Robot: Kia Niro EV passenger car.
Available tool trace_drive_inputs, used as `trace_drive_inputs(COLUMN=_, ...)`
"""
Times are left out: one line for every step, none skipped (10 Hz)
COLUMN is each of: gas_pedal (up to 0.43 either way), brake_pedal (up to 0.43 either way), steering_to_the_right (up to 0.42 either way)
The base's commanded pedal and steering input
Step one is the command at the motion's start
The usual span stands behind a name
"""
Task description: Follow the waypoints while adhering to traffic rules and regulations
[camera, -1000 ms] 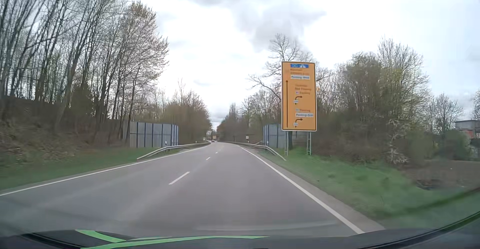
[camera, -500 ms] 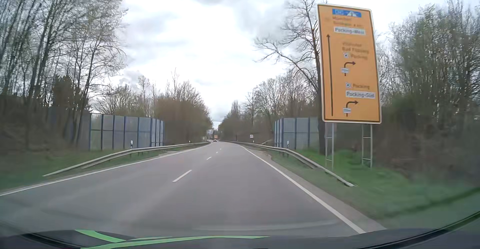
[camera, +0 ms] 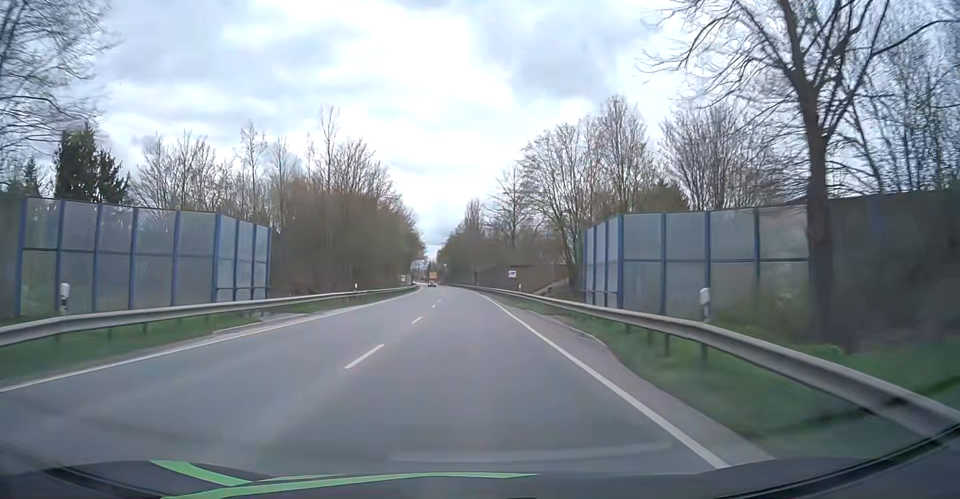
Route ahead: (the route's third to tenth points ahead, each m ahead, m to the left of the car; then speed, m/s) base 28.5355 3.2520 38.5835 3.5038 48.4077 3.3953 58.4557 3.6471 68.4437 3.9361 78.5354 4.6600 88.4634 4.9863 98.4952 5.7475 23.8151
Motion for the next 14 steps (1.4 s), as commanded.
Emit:
trace_drive_inputs(gas_pedal=0.209, brake_pedal=0.000, steering_to_the_right=-0.001)
trace_drive_inputs(gas_pedal=0.209, brake_pedal=0.000, steering_to_the_right=-0.001)
trace_drive_inputs(gas_pedal=0.209, brake_pedal=0.000, steering_to_the_right=-0.002)
trace_drive_inputs(gas_pedal=0.197, brake_pedal=0.000, steering_to_the_right=-0.001)
trace_drive_inputs(gas_pedal=0.197, brake_pedal=0.000, steering_to_the_right=-0.001)
trace_drive_inputs(gas_pedal=0.197, brake_pedal=0.000, steering_to_the_right=-0.002)
trace_drive_inputs(gas_pedal=0.197, brake_pedal=0.000, steering_to_the_right=-0.002)
trace_drive_inputs(gas_pedal=0.197, brake_pedal=0.000, steering_to_the_right=-0.002)
trace_drive_inputs(gas_pedal=0.197, brake_pedal=0.000, steering_to_the_right=-0.002)
trace_drive_inputs(gas_pedal=0.197, brake_pedal=0.000, steering_to_the_right=-0.002)
trace_drive_inputs(gas_pedal=0.197, brake_pedal=0.000, steering_to_the_right=-0.003)
trace_drive_inputs(gas_pedal=0.197, brake_pedal=0.000, steering_to_the_right=-0.003)
trace_drive_inputs(gas_pedal=0.197, brake_pedal=0.000, steering_to_the_right=-0.003)
trace_drive_inputs(gas_pedal=0.197, brake_pedal=0.000, steering_to_the_right=-0.003)
